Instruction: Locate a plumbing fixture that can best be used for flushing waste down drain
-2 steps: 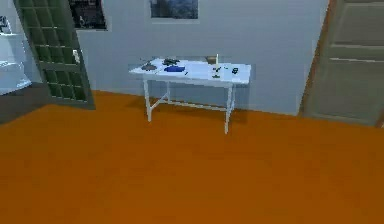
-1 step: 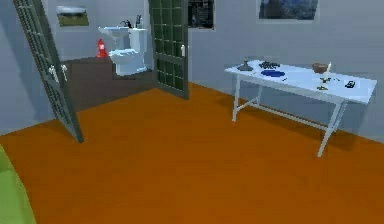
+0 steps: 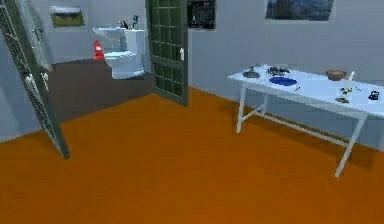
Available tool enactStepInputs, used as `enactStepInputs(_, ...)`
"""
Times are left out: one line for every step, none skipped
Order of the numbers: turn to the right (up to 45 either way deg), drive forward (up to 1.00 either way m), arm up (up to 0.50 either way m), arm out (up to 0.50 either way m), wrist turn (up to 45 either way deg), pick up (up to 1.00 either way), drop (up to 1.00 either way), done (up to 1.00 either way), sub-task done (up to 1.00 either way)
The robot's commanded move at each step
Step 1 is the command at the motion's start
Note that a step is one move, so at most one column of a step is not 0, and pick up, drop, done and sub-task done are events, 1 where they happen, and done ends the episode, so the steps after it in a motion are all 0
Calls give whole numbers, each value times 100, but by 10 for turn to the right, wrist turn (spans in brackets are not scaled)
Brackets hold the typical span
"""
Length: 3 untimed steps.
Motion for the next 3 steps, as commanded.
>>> enactStepInputs(-210,0,0,0,0,0,0,0,0)
enactStepInputs(-30,0,0,0,0,0,0,0,0)
enactStepInputs(450,0,0,0,0,0,0,0,0)
